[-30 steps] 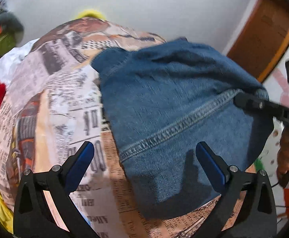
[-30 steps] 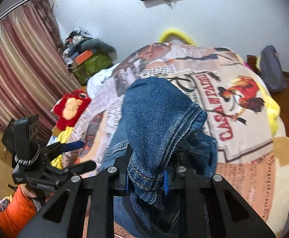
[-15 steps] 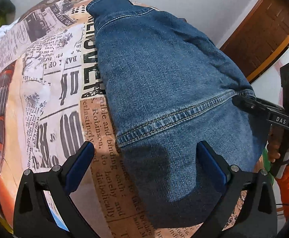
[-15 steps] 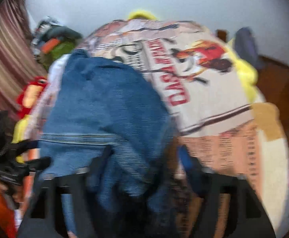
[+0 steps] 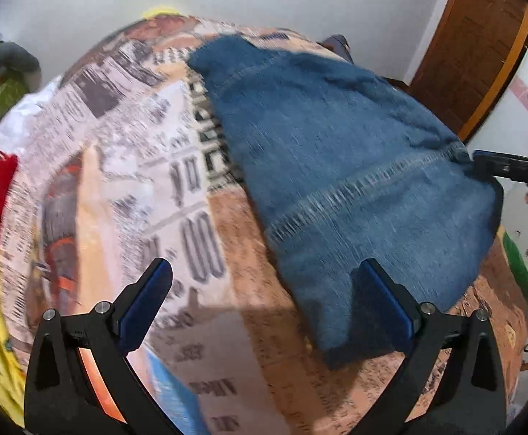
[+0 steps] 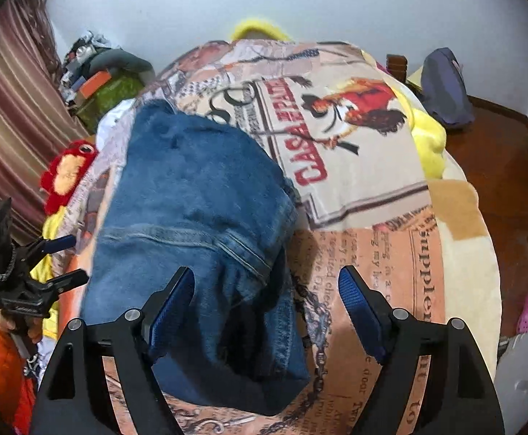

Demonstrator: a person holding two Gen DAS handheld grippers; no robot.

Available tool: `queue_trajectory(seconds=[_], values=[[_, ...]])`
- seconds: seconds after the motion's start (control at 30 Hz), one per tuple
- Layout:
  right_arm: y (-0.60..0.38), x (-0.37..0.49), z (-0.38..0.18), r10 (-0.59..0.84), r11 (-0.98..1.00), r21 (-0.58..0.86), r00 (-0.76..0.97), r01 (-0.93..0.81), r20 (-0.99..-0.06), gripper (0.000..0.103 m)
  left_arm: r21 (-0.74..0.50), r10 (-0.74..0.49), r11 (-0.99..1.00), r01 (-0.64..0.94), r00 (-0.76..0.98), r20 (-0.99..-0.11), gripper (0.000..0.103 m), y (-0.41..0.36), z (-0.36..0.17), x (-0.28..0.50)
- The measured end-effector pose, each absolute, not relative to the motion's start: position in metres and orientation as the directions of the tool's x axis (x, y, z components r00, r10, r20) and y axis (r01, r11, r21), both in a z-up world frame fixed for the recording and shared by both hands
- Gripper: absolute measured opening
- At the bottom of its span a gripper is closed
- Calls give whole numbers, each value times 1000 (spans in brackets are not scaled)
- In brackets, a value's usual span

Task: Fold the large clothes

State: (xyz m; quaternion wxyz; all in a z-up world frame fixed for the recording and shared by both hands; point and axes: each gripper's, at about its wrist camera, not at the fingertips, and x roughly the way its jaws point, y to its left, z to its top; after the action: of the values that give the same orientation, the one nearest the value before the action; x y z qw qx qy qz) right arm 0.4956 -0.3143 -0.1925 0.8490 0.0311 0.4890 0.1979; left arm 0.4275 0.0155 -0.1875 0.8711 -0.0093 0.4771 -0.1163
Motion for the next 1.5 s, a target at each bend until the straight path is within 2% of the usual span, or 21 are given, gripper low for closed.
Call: queue_trajectory(seconds=[0.2,0.37,0.53,0.67,0.8,0.97,1.13,1.23,1.4,1.5], values=[[-299,518,-172,401,909,277,473,-311,-785,80,-134,-187,982,133,583,-791,103,25,-168,459],[-280,556,-191,411,905,313,407,-288,-816,81,-193,-212,977,96,574,-791,103,22,-178,499],[-268,589,-223,335,927,236,361,-292,-870,81,-226,-243,969,99,539,-806,103,8,-202,534],[-278,608,-234,331,931,238,367,-277,-869,81,-221,-232,971,89,559,-796,103,5,-206,552],[-284,612,-227,264,955,168,441,-244,-858,81,-201,-211,976,80,563,-799,103,3,-204,562],[-286,592,-203,258,957,147,509,-248,-821,81,-123,-139,990,67,588,-797,103,-1,-192,551],[-278,551,-186,326,928,172,501,-329,-801,81,-121,-168,985,119,572,-803,103,-6,-184,524],[-274,527,-190,350,914,186,466,-362,-813,82,-137,-202,978,158,548,-812,103,-13,-182,504],[-274,499,-213,307,914,144,415,-379,-856,82,-188,-267,961,205,487,-831,103,-28,-187,471],[-289,488,-226,312,923,172,408,-343,-858,86,-161,-253,960,229,463,-849,103,-39,-197,451]])
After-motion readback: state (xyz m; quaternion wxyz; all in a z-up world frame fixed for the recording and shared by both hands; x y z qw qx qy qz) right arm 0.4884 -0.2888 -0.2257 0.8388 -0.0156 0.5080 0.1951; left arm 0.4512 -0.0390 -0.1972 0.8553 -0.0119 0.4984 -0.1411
